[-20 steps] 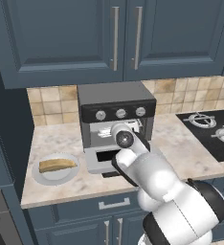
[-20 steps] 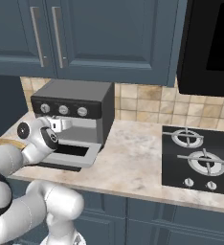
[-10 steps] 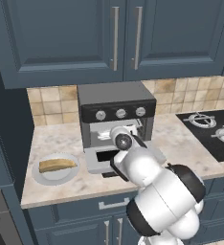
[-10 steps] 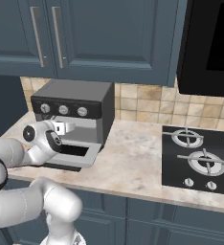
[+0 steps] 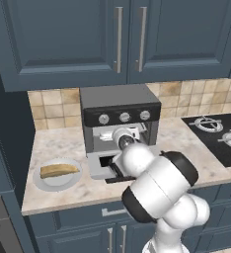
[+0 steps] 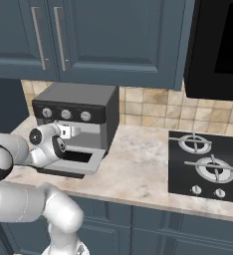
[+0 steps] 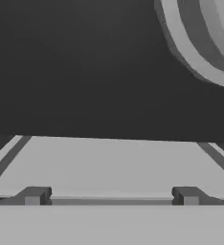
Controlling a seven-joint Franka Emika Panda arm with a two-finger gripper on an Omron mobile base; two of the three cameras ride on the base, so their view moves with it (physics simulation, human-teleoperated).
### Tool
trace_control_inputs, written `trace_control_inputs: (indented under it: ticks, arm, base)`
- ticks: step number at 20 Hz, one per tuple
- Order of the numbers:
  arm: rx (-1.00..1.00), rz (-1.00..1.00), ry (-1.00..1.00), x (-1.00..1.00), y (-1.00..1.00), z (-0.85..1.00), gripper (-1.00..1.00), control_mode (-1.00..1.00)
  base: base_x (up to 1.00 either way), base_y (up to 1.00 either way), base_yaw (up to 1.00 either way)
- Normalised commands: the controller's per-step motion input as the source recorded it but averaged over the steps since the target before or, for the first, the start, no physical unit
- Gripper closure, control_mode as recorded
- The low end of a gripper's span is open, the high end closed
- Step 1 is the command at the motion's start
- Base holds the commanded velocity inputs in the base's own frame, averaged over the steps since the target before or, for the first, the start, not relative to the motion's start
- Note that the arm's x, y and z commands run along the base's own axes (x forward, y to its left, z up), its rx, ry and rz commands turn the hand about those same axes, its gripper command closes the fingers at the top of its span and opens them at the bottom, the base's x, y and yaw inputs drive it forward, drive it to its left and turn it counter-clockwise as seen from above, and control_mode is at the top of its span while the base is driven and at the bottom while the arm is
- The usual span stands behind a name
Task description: Pull the toaster oven rack outwards. Pick up the baguette from the plate and place it on the toaster oven rack. Close the toaster oven door fully and set the temperature to the lowest setting.
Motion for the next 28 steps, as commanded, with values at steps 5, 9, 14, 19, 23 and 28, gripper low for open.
trace_control_inputs:
  ticks: [5, 9, 14, 19, 23, 28]
  arm:
    - [0.05, 0.01, 0.0, 0.33, 0.0, -0.05, -1.0, -1.0]
    - [0.0, 0.01, 0.0, 0.27, 0.0, -0.19, -1.0, -1.0]
    - [0.0, 0.01, 0.0, 0.24, 0.0, -0.24, -1.0, -1.0]
    - [0.0, 0.01, 0.0, 0.21, 0.0, -0.24, -1.0, -1.0]
    - [0.0, 0.01, 0.0, 0.19, 0.0, -0.24, -1.0, -1.0]
    - [0.0, 0.0, 0.0, 0.18, 0.0, -0.24, -1.0, -1.0]
  base:
    - [0.0, 0.0, 0.0]
    - [0.0, 0.0, 0.0]
    - [0.0, 0.0, 0.0]
    - [0.0, 0.0, 0.0]
    - [0.0, 0.0, 0.0]
    - [0.0, 0.0, 0.0]
